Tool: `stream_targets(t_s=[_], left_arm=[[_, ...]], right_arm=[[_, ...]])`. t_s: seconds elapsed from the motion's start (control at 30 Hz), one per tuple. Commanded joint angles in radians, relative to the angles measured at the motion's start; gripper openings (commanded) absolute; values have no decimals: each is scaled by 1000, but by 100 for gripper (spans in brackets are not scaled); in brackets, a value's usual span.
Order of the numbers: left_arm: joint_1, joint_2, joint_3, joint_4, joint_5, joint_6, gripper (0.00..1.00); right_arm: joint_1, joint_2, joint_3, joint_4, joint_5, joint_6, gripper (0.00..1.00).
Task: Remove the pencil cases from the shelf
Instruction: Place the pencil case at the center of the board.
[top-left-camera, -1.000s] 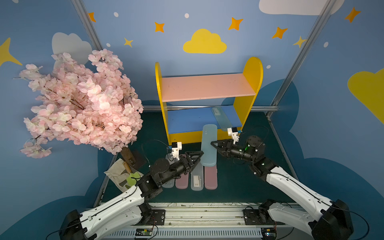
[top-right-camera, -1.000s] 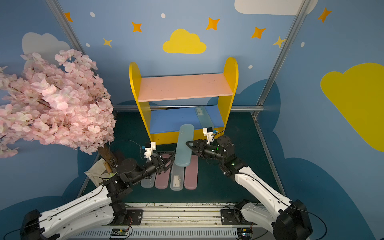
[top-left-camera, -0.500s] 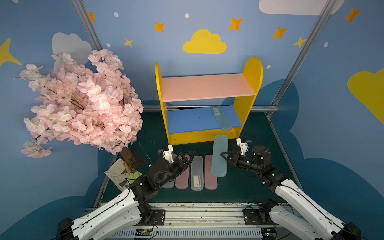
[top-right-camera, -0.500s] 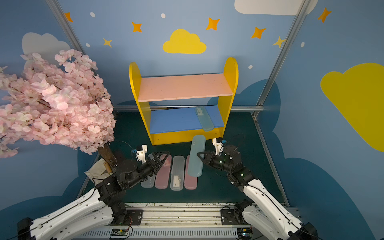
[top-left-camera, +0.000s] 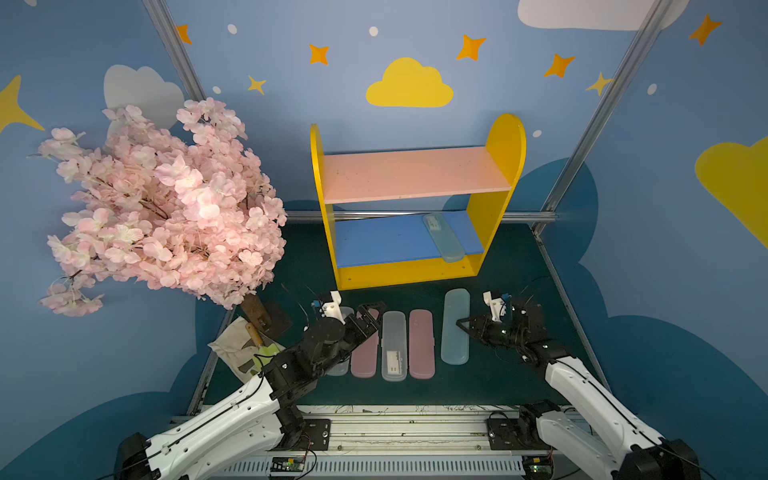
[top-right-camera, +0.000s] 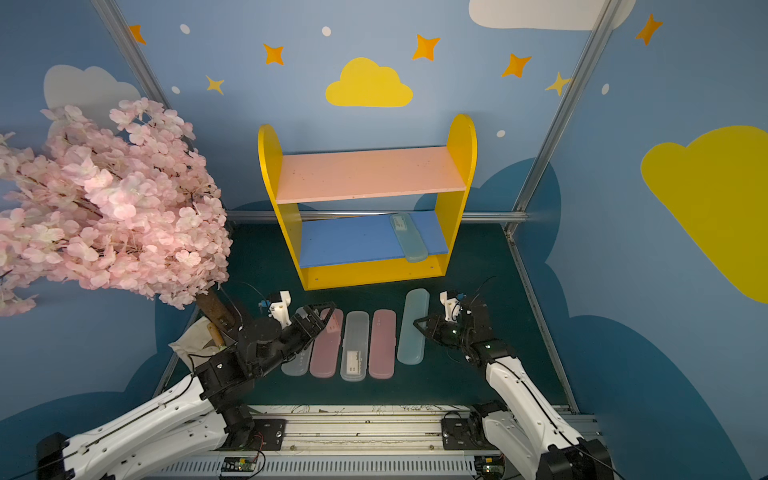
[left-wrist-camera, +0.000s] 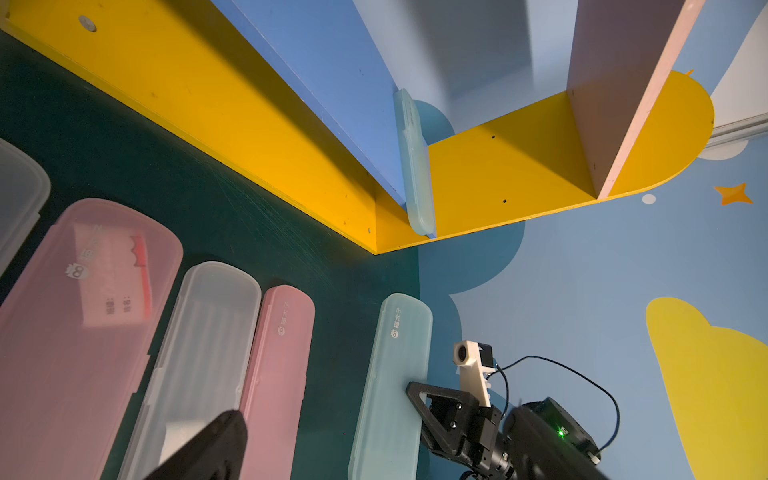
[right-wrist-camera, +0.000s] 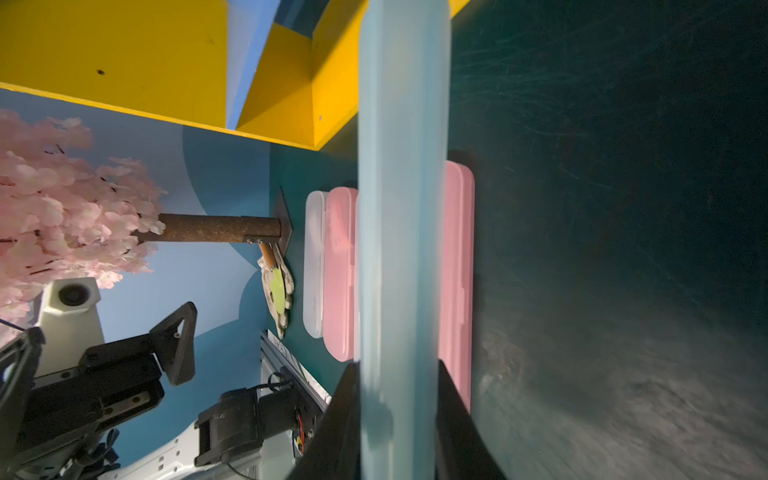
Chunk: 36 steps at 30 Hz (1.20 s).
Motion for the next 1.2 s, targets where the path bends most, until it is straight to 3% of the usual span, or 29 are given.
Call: stream_targets(t_s=[0.0,0.33,0.7,1.17], left_arm=[[9,6,-9,-3,-21,17,100],[29,14,-29,15,-7,-2,100],[39,15,-28,20,7,-12,100],[47,0,-39,18,16,-29,100]], right_arm=[[-8,56,0,-10,-80,-64,18],[5,190,-17,48,-105,-178,18],[40,189,-70,118,12,-151,17],[63,269,-82,210,17,-108,17]])
